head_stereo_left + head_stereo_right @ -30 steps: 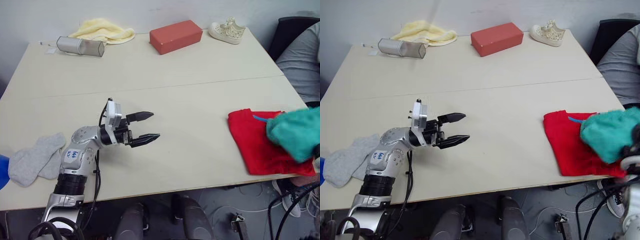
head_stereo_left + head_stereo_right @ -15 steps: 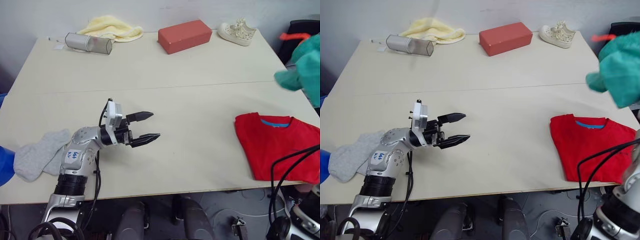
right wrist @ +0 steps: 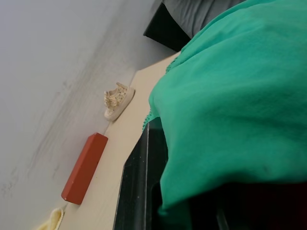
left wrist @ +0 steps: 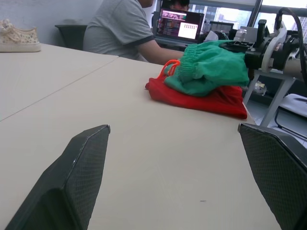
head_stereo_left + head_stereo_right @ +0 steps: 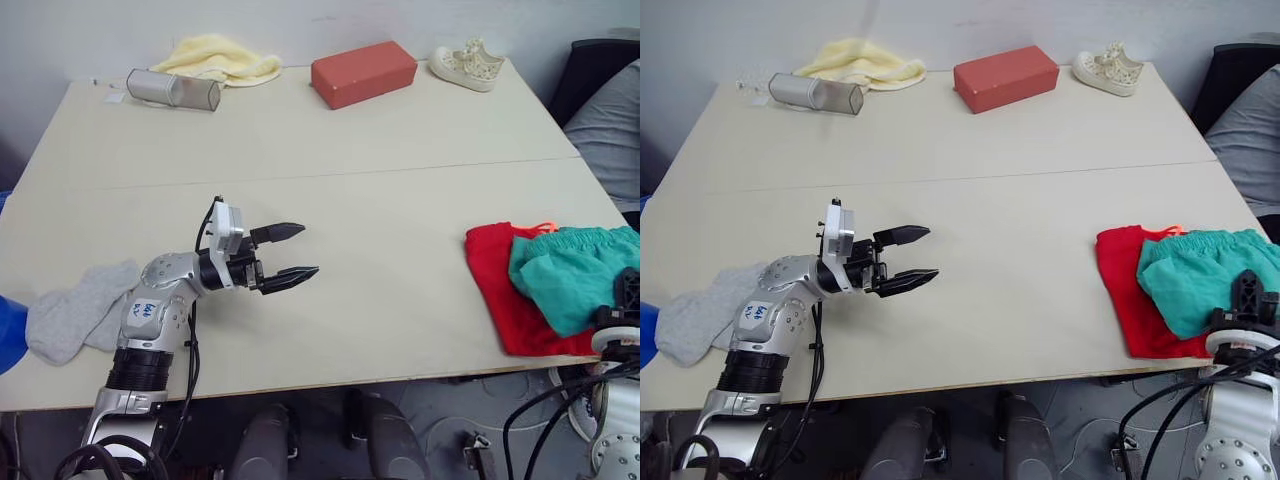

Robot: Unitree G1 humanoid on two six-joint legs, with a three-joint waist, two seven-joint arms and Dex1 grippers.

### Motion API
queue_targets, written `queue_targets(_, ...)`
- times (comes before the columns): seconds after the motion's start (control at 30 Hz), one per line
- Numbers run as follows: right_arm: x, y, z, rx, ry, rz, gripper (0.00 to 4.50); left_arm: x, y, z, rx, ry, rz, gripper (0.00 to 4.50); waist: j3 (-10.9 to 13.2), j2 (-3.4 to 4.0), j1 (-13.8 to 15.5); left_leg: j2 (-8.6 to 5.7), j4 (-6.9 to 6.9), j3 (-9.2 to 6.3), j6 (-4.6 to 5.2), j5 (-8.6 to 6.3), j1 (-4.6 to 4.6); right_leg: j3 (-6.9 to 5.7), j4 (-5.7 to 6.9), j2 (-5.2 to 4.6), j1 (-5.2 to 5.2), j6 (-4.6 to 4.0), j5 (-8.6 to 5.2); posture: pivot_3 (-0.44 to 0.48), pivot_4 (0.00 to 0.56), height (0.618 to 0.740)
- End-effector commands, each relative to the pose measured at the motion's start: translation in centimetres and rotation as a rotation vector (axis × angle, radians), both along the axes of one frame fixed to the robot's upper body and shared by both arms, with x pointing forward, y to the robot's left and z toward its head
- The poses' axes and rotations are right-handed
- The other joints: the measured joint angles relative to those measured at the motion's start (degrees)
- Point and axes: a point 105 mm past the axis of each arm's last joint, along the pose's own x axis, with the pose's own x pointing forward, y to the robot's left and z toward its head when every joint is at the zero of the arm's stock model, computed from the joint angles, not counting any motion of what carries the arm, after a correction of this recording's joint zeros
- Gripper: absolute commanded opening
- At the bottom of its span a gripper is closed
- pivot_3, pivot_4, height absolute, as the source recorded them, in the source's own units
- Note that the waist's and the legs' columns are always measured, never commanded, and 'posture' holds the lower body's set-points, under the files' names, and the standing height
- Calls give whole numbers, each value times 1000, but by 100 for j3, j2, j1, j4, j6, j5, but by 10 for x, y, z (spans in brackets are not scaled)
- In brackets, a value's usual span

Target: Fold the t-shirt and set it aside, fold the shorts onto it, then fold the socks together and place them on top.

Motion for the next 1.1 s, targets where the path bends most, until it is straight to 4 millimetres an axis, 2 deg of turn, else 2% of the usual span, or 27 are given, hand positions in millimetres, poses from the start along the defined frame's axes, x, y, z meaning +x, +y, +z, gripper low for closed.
queue_targets(0.03,4,2,-16,54,78,46,0,-3,1,8,1,-50,-5,4488,0,0,-7,0,0,0,0,2,0,1,0,0,0,-1,0,0,150,740)
queue_targets(0.13,0,-8,-35,98,173,2,0,-3,1,7,2,-52,-4,4488,0,0,3,0,0,0,0,8,1,2,1,0,0,-4,1,0,150,740)
queue_targets(0.23,2,-7,-32,104,140,34,0,-3,1,7,4,-53,-5,4488,0,0,4,0,0,0,-1,9,-1,2,-2,0,0,-4,2,0,150,740)
queue_targets(0.37,-7,-5,-20,38,189,147,979,-3,2,4,12,-54,-4,4500,0,0,10,-1,0,1,4,5,-4,2,-3,-1,0,-2,2,0,150,740)
queue_targets(0.43,-13,-4,-16,-2,239,195,1714,-4,2,2,20,-51,-13,4500,0,0,17,-1,-1,-1,5,1,-4,0,-3,-1,0,-1,2,0,150,740)
queue_targets(0.6,-41,-1,-13,-26,423,347,3258,-3,2,-2,33,-51,-19,4500,-1,0,80,-1,-1,-5,5,-4,-8,-4,-8,1,-1,3,0,0,150,740)
queue_targets(0.73,-65,-9,3,-150,489,451,4472,-3,5,-3,36,-39,-17,4500,-2,1,142,-1,-1,-4,9,-5,-14,-2,-27,4,1,11,-4,0,150,740)
queue_targets(0.8,-74,-8,15,-296,527,534,4472,-3,8,-4,51,-33,-20,4500,-2,1,148,0,-1,2,13,-5,-14,1,-39,6,3,27,-5,0,150,740)
queue_targets(0.9,-87,11,33,-627,565,752,4472,-2,14,-2,67,-33,5,4500,-4,4,161,4,-1,0,16,-5,-21,3,-63,18,4,44,2,0,150,740)
queue_targets(1.0,-82,22,58,-875,464,856,4472,-1,22,-2,101,-47,45,4500,-8,-4,158,30,1,-3,7,-10,-32,4,-100,53,8,51,14,0,150,740)
queue_targets(1.03,-78,25,62,-980,447,884,4472,-2,24,-3,126,-48,50,4500,-7,-7,151,34,1,-3,7,-13,-34,5,-110,60,9,50,17,0,150,740)
queue_targets(1.1,-70,44,54,-1223,420,1033,4472,-7,31,-3,163,-66,55,4500,-7,-8,142,44,1,-2,-2,-23,-36,5,-120,72,8,47,19,0,150,740)
